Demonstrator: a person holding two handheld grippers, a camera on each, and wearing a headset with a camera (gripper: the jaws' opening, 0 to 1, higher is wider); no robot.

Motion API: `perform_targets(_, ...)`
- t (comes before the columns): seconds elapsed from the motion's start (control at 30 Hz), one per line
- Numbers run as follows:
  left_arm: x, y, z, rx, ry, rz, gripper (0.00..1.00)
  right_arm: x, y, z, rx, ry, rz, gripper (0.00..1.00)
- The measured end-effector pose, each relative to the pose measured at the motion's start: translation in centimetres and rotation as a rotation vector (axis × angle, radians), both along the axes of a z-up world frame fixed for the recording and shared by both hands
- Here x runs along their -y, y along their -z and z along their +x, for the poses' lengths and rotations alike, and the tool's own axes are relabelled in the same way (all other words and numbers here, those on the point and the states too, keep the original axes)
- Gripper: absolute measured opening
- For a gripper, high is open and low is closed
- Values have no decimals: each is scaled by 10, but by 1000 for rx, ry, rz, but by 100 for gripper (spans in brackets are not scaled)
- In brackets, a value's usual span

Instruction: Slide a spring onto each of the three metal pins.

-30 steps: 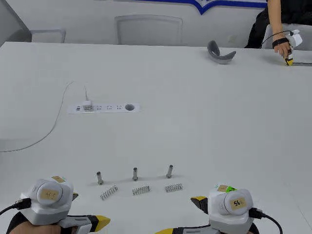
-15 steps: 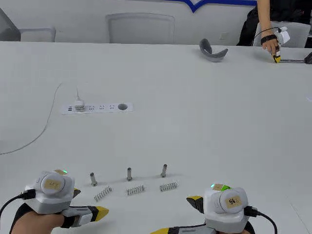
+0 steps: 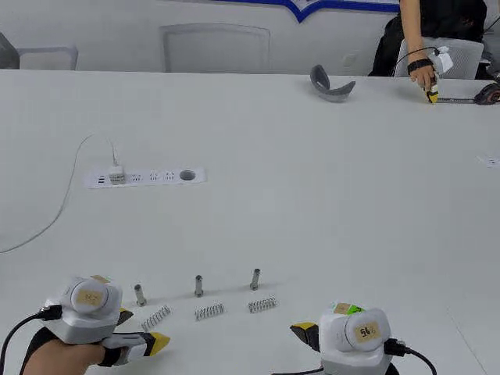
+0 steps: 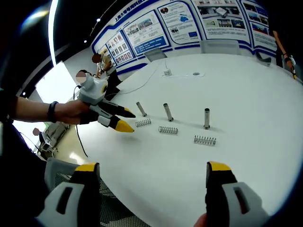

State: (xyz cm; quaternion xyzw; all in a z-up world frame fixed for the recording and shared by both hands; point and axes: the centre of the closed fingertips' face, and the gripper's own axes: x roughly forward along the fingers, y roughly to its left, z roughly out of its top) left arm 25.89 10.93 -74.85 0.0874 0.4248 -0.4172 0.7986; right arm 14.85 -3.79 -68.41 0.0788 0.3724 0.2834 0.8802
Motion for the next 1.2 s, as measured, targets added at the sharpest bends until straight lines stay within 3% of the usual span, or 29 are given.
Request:
perform_targets(0.4, 4, 6, 10, 2, -16, -1, 41, 2, 0, -1, -3, 16, 3, 94)
perform_targets(0.53, 6, 7, 12, 4, -18, -1, 36, 3, 0, -1, -4, 21, 3, 94)
perform_targets(0.63, 7, 9, 10, -14, -21, -6, 32, 3, 1, -2, -6, 24, 4, 94)
perform_targets(0.8, 8, 13, 11, -8, -20, 4, 28, 3, 2, -3, -9, 20, 2, 94)
perform_targets(0.97, 7, 20, 13, 4, -12, 38, 20, 3, 2, -2, -9, 20, 6, 93)
perform_targets(1.1, 5, 20, 13, 63, 9, 79, 12, 1, 2, -2, -10, 19, 11, 93)
perform_targets(1.2, 5, 19, 12, 61, 7, 89, 11, -1, 2, -2, -11, 12, 11, 93)
